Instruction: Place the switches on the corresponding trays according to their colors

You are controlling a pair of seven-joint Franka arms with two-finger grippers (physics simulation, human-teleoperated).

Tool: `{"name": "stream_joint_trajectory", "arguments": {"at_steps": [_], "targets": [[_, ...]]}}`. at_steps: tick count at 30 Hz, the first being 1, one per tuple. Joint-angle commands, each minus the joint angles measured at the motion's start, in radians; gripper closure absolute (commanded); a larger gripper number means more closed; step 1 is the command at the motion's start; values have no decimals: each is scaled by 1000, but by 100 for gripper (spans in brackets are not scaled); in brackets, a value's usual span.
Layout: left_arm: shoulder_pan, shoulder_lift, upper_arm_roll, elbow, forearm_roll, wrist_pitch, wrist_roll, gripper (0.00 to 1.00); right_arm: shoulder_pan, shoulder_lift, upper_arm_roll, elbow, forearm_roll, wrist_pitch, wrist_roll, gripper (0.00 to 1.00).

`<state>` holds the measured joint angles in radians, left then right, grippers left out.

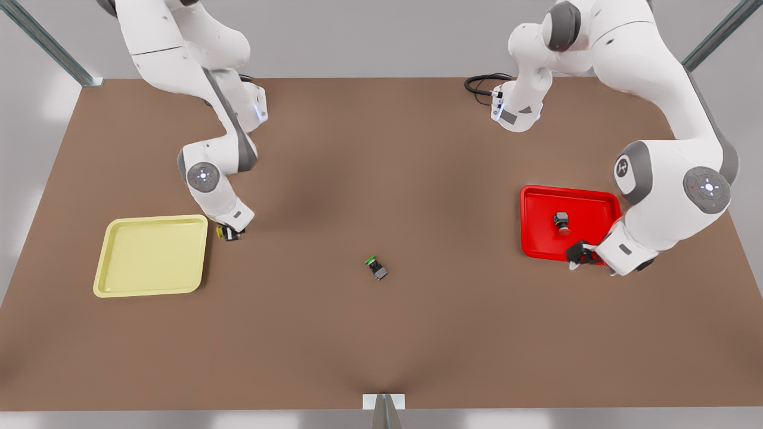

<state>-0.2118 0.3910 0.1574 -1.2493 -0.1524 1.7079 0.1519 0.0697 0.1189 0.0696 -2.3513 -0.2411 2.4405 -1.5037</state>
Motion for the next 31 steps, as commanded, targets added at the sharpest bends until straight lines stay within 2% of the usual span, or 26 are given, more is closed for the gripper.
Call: {"name": "stream_joint_trajectory", "arguments": {"at_steps": [1,3,5,7,8,9,10,14,15,17,18,20,21,22,23,25,27,28,31], "targets": [[45,-11,-80,4,201,-14,-3,0,-21,-1,-20,1,0,3,-47,46],[88,-58,-151,-4,237,-27,-5,0,-50,44,-171,21,2,80,-283,46],[89,-67,-157,-4,237,-42,-15,0,-175,68,-189,43,3,106,-486,46],[89,-67,-157,-4,234,-39,-15,0,-200,157,-251,98,16,169,-619,46],[89,-66,-157,-4,234,-36,-15,0,-200,168,-251,98,32,170,-618,25],[89,-67,-157,-5,234,-36,-14,0,-196,177,-251,99,39,170,-616,19],[89,-66,-157,-5,234,-36,-14,0,-192,179,-251,99,52,170,-616,15],[89,-66,-157,-5,231,-39,-12,0,-183,166,-248,102,52,166,-616,13],[89,-66,-157,-5,231,-39,-14,0,-124,124,-246,136,66,106,-586,4],[89,-66,-157,-5,231,-40,-14,0,-34,104,-238,342,152,-181,-420,4],[89,-67,-157,-5,231,-40,-14,0,-31,91,-188,487,160,-372,-201,3],[89,-67,-157,-5,229,-42,-14,0,-31,81,-133,622,160,-463,288,0],[89,-67,-157,-5,229,-42,-14,0,-31,19,-129,646,161,-554,555,0],[89,-67,-157,-5,229,-44,-14,0,-33,8,-114,739,161,-724,892,0],[89,-67,-157,-5,229,-48,-14,0,-33,13,-113,834,144,-847,1192,0],[89,-67,-156,-5,229,-48,-12,0,-71,94,-111,971,160,-905,1576,0],[89,-69,-156,-4,229,-51,-14,0,-110,228,-77,1115,163,-963,1590,0],[89,-69,-157,-4,229,-54,-14,0,-137,229,-53,1115,163,-962,1590,0],[89,-73,-156,-5,229,-56,-14,0,-137,231,-50,1109,164,-963,1620,0]]}}
